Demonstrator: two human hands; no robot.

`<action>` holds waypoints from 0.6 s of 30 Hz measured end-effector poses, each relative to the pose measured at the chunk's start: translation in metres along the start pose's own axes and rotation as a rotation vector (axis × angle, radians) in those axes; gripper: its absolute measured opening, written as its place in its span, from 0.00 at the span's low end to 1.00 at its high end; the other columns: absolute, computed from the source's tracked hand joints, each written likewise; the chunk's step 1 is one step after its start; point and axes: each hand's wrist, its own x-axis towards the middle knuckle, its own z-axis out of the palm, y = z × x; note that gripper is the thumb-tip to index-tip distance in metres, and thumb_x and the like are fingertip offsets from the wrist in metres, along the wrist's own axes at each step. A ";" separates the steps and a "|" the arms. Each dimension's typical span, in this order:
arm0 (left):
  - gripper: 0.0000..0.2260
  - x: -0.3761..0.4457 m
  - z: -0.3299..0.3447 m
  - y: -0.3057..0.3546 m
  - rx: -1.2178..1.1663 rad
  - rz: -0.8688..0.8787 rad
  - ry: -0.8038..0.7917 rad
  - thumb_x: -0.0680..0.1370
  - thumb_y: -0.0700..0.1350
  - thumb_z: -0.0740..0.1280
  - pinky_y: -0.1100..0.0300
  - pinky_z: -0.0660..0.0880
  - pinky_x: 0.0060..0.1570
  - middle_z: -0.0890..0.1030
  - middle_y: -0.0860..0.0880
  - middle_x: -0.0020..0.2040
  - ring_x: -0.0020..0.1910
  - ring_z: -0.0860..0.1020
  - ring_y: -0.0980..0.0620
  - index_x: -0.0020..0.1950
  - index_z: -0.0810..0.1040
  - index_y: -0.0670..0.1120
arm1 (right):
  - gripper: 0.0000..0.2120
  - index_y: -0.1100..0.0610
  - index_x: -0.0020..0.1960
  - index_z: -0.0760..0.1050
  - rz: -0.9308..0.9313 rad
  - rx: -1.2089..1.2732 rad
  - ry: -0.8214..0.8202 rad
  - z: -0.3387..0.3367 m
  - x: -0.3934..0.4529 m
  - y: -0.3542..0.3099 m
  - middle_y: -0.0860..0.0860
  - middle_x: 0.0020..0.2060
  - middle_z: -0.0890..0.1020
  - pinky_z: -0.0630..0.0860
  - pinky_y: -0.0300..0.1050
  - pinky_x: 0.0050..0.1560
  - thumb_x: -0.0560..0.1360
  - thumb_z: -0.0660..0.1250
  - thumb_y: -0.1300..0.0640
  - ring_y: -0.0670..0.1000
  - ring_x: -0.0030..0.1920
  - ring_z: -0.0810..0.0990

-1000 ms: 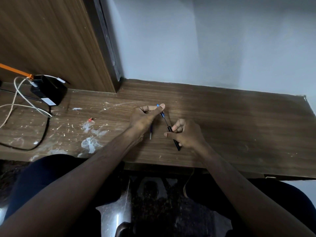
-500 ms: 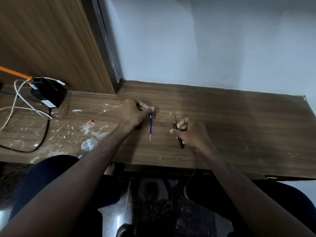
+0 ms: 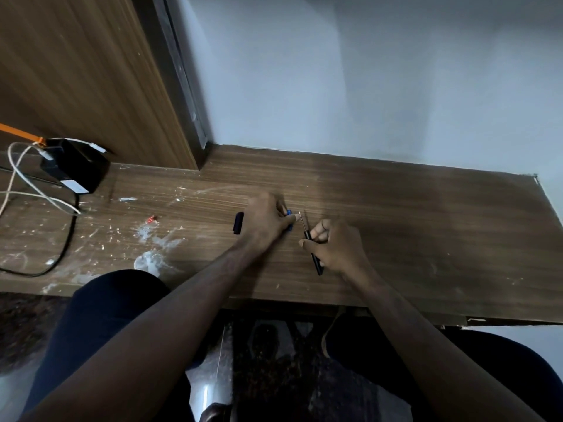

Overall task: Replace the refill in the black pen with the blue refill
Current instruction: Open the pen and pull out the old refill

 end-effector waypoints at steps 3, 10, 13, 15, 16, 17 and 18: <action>0.13 0.000 -0.007 0.001 -0.041 0.031 0.035 0.77 0.55 0.77 0.72 0.74 0.35 0.81 0.59 0.31 0.31 0.80 0.64 0.36 0.83 0.50 | 0.12 0.47 0.41 0.80 0.000 0.014 0.000 -0.002 -0.001 -0.001 0.44 0.38 0.85 0.89 0.54 0.45 0.70 0.84 0.50 0.45 0.37 0.86; 0.15 -0.020 -0.017 -0.007 -0.518 -0.071 -0.258 0.72 0.64 0.76 0.67 0.74 0.30 0.86 0.54 0.33 0.27 0.79 0.61 0.40 0.89 0.53 | 0.10 0.50 0.43 0.81 -0.015 0.038 -0.010 0.000 -0.002 -0.006 0.48 0.39 0.87 0.88 0.57 0.48 0.72 0.83 0.53 0.48 0.39 0.88; 0.08 -0.025 -0.013 -0.010 -0.482 -0.046 -0.256 0.71 0.62 0.78 0.70 0.74 0.32 0.87 0.56 0.34 0.29 0.80 0.65 0.40 0.89 0.59 | 0.10 0.56 0.48 0.84 -0.024 0.027 -0.033 0.003 -0.004 -0.008 0.52 0.43 0.89 0.88 0.56 0.51 0.72 0.82 0.54 0.49 0.41 0.89; 0.04 -0.021 -0.015 -0.007 -0.475 -0.045 -0.224 0.73 0.57 0.79 0.71 0.75 0.35 0.88 0.58 0.36 0.34 0.83 0.66 0.39 0.88 0.61 | 0.11 0.57 0.48 0.84 -0.023 0.010 -0.046 0.004 -0.006 -0.008 0.52 0.43 0.89 0.88 0.54 0.51 0.72 0.82 0.54 0.48 0.40 0.88; 0.05 -0.018 -0.017 -0.006 -0.446 -0.049 -0.198 0.74 0.57 0.79 0.70 0.76 0.38 0.88 0.59 0.37 0.36 0.84 0.66 0.39 0.88 0.61 | 0.10 0.56 0.47 0.84 -0.023 -0.006 -0.056 0.004 -0.006 -0.007 0.52 0.43 0.90 0.88 0.53 0.51 0.72 0.82 0.53 0.47 0.39 0.87; 0.06 -0.015 -0.020 -0.003 -0.415 -0.058 -0.165 0.74 0.57 0.79 0.71 0.77 0.38 0.88 0.61 0.38 0.37 0.84 0.67 0.38 0.87 0.60 | 0.10 0.54 0.46 0.83 -0.020 -0.025 -0.071 0.004 -0.006 -0.004 0.51 0.43 0.89 0.88 0.53 0.51 0.72 0.83 0.53 0.45 0.38 0.86; 0.07 -0.010 -0.023 0.001 -0.399 -0.073 -0.126 0.75 0.58 0.78 0.73 0.76 0.37 0.87 0.62 0.37 0.37 0.83 0.68 0.38 0.87 0.59 | 0.10 0.52 0.43 0.82 -0.008 -0.046 -0.095 0.003 -0.006 -0.001 0.50 0.43 0.89 0.88 0.53 0.50 0.72 0.83 0.53 0.45 0.37 0.86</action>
